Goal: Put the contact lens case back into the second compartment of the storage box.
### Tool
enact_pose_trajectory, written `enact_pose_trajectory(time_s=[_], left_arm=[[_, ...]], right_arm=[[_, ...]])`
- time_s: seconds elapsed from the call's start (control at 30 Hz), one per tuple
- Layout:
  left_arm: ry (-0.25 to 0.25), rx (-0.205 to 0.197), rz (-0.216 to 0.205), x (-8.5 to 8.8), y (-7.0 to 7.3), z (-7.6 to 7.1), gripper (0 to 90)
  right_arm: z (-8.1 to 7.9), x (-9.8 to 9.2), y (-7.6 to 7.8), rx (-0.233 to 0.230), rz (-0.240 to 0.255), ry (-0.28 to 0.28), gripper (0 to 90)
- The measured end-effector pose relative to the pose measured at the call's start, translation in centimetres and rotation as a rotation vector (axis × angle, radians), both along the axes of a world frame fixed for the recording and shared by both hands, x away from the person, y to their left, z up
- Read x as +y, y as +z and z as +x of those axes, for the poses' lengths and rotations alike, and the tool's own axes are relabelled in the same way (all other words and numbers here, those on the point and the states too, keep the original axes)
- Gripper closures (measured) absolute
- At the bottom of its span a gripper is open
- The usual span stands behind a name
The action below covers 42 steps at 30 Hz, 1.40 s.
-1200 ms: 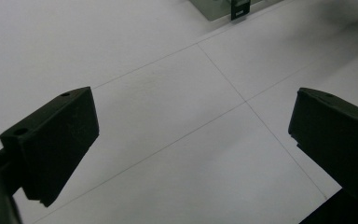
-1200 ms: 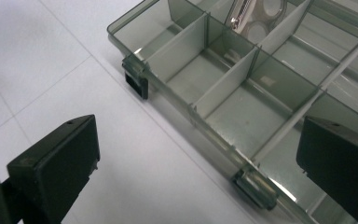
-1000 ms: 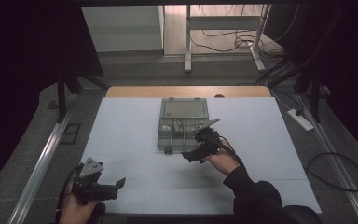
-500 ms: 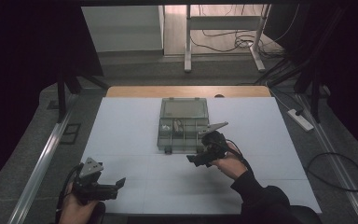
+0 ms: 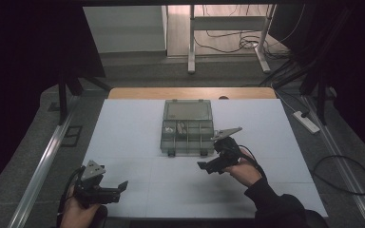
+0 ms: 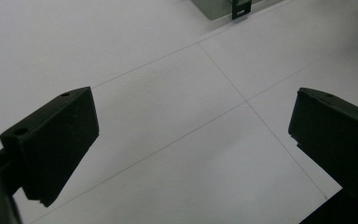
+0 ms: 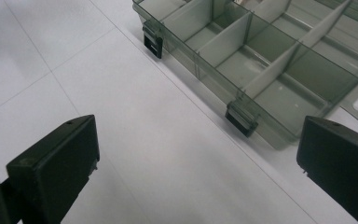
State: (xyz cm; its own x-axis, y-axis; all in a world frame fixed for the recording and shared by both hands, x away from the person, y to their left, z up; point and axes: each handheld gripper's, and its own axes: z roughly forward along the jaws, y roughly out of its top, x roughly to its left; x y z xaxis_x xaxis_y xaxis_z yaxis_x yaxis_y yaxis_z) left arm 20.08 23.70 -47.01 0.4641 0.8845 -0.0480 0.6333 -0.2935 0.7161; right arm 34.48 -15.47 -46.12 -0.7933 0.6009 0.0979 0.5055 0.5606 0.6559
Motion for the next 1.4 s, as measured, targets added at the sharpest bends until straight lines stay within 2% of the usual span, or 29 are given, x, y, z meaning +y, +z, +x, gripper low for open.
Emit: enact_pose_trajectory(time_s=[0.23, 0.4, 0.57, 0.8, 1.4], left_arm=[[0.0, 0.001, 0.0, 0.0, 0.0, 0.0, 1.5], [0.002, 0.002, -0.004, 0.1, 0.0, 0.0, 1.5], [0.002, 0.002, 0.0, 0.0, 0.0, 0.0, 1.5], [0.003, 0.003, -0.002, 0.0, 0.0, 0.0, 1.5], [0.008, 0.007, 0.001, 0.0, 0.0, 0.1, 1.4]], right_arm=[[-0.5, -1.4, 0.4, -0.004, 0.012, -0.006, 0.0], [-1.0, -2.6, 0.4, 0.013, 0.013, 0.006, 0.0], [-1.5, -4.0, 0.2, 0.025, 0.023, -0.012, 0.0], [-2.3, -5.7, 0.5, 0.007, 0.02, -0.026, 0.0], [-3.8, -10.7, 0.5, 0.005, 0.018, -0.125, 0.0]])
